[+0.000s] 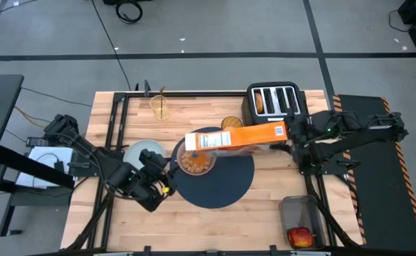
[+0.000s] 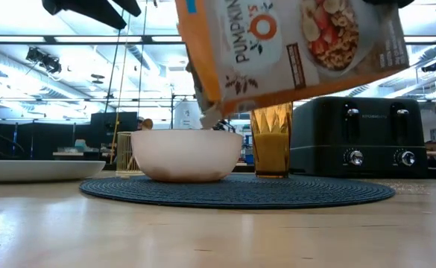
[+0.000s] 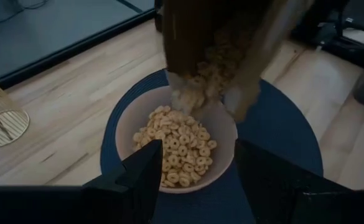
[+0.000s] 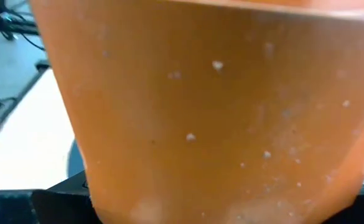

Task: Arrange a breakfast setting
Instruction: Pour the cereal from the orange cereal box into the light orange bowl

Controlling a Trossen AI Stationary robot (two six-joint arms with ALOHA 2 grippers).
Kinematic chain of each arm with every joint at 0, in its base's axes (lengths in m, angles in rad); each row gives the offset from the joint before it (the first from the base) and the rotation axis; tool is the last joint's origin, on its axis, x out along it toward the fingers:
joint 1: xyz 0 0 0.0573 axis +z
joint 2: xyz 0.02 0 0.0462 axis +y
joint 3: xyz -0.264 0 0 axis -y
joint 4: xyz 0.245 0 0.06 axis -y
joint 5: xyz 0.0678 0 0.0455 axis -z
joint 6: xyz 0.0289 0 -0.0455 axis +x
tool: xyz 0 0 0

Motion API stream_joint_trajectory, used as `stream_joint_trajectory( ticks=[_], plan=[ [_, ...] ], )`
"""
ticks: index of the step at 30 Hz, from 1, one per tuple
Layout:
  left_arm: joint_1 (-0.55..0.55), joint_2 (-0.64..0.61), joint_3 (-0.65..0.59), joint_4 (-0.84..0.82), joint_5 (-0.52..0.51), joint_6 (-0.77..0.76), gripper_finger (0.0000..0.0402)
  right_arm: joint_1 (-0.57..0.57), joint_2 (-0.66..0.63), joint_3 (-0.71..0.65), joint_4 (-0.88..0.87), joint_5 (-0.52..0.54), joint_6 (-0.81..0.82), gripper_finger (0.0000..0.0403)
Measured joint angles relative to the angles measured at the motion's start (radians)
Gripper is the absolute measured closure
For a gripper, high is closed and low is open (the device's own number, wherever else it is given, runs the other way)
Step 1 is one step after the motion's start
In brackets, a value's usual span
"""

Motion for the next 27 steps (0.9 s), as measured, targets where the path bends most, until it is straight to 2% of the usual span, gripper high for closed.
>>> stream_joint_trajectory(
  ticks=[7, 11, 13, 16, 18, 20, 24, 27],
  plan=[
    [0.004, -0.037, 0.0, 0.006, 0.009, 0.025, 0.0196, 0.0, -0.082, -0.072, 0.039, -0.024, 0.055, 0.0111],
    [0.004, -0.083, 0.0, 0.063, 0.026, 0.113, 0.0196, 0.0, -0.142, -0.136, 0.094, -0.03, 0.084, 0.0111],
    [0.008, -0.096, 0.0, 0.113, 0.105, 0.18, 0.0196, 0.0, -0.167, -0.163, 0.113, -0.03, 0.094, 0.0111],
    [0.048, -0.1, 0.0, 0.239, 0.321, 0.287, 0.0198, 0.0, -0.204, -0.197, 0.149, -0.036, 0.111, 0.0111],
    [0.073, -0.091, 0.0, 0.314, 0.39, 0.366, 0.0203, 0.0, -0.228, -0.23, 0.174, -0.043, 0.119, 0.0111],
    [0.091, -0.085, 0.0, 0.336, 0.394, 0.431, 0.0207, 0.0, -0.257, -0.267, 0.196, -0.058, 0.135, 0.0111],
    [0.112, -0.091, -0.013, 0.348, 0.335, 0.472, 0.0208, 0.0, -0.316, -0.338, 0.239, -0.067, 0.169, 0.0111],
    [0.123, -0.109, -0.104, 0.414, 0.337, 0.467, 0.0208, 0.0, -0.361, -0.384, 0.291, -0.081, 0.192, 0.0111]
  ],
)
